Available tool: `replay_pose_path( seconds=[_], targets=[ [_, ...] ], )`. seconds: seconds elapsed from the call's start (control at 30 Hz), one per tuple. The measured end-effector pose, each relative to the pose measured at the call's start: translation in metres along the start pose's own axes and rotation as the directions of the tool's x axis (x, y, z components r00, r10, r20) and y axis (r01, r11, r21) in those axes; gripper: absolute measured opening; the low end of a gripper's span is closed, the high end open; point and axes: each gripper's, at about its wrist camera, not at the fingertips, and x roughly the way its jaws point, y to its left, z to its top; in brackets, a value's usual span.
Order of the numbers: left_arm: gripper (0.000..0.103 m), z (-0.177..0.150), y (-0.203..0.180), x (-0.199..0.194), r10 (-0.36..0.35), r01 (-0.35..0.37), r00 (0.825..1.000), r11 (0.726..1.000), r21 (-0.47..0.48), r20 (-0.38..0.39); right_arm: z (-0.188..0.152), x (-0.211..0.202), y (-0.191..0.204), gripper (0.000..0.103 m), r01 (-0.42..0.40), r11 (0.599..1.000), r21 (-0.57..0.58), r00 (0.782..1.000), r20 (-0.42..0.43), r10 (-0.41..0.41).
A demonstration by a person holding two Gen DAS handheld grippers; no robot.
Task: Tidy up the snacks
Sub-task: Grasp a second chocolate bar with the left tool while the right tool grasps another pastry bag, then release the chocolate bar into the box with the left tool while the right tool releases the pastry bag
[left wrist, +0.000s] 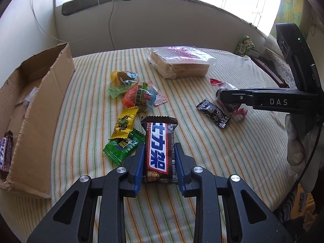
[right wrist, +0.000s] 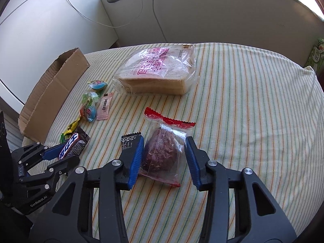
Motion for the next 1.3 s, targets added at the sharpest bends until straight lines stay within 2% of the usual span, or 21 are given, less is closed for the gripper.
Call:
replay_pose_path(
  seconds=[0.5, 0.83, 1.3],
  targets=[
    [0.026, 0.003, 0.000, -0.019, -0.013, 0.015, 0.998, 0.999, -0.044, 0.058, -0.002, -0.028, -0.018, 0.036, 0.017, 0.999, 0.043, 0.998, 0.061, -0.020],
    [0.026, 0.006, 0.020, -0.047, 0.034, -0.024, 0.991, 0.996, -0.081, 0.131, 0.009, -0.044, 0.009, 0.036, 0.006, 1.000, -0.002, 0.994, 0.109, -0.006],
    [0.026, 0.002, 0.069, -0.079, 0.132, -0.099, 0.972, 0.980, -0.173, 0.195, 0.040, -0.044, 0.070, 0.036, -0.040, 0.994, -0.097, 0.988, 0.145, 0.054]
  ],
)
